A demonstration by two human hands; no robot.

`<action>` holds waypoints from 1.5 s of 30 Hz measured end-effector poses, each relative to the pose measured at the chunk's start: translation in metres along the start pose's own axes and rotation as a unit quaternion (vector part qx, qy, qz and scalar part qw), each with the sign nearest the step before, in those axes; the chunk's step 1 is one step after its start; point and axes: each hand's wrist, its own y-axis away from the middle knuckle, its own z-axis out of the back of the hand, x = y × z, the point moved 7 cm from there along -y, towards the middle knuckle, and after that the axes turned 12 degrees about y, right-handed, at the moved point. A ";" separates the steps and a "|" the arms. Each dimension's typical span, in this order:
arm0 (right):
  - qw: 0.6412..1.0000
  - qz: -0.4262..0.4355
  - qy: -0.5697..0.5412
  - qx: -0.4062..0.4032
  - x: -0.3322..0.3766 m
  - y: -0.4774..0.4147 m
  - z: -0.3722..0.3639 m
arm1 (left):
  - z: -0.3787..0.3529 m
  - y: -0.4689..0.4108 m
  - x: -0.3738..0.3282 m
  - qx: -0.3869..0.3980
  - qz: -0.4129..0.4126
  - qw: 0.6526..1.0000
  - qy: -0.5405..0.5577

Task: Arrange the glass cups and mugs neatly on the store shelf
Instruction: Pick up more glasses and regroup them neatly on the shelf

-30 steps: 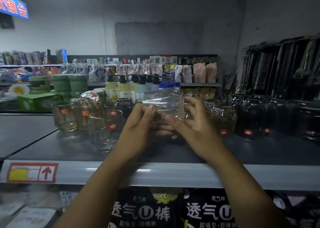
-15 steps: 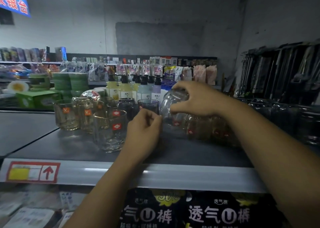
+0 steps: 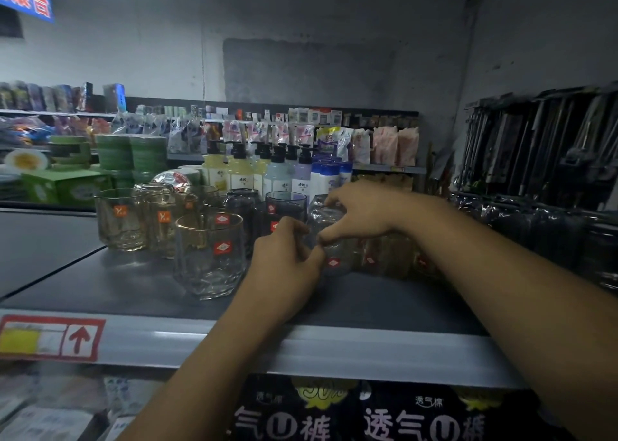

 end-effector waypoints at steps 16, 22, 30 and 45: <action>0.980 -0.066 -0.066 -0.175 -0.057 0.063 -0.023 | -0.023 -0.023 -0.038 0.105 -0.244 0.870 -0.415; 0.978 -0.063 -0.055 -0.189 -0.052 0.069 -0.033 | -0.031 -0.024 -0.035 0.097 -0.254 0.878 -0.395; 0.977 -0.071 -0.043 -0.197 -0.041 0.080 -0.033 | -0.031 -0.020 -0.037 0.093 -0.250 0.888 -0.374; 0.907 0.047 -0.343 -0.238 0.099 0.082 -0.017 | 0.129 0.056 -0.002 -0.161 -0.092 0.979 -0.084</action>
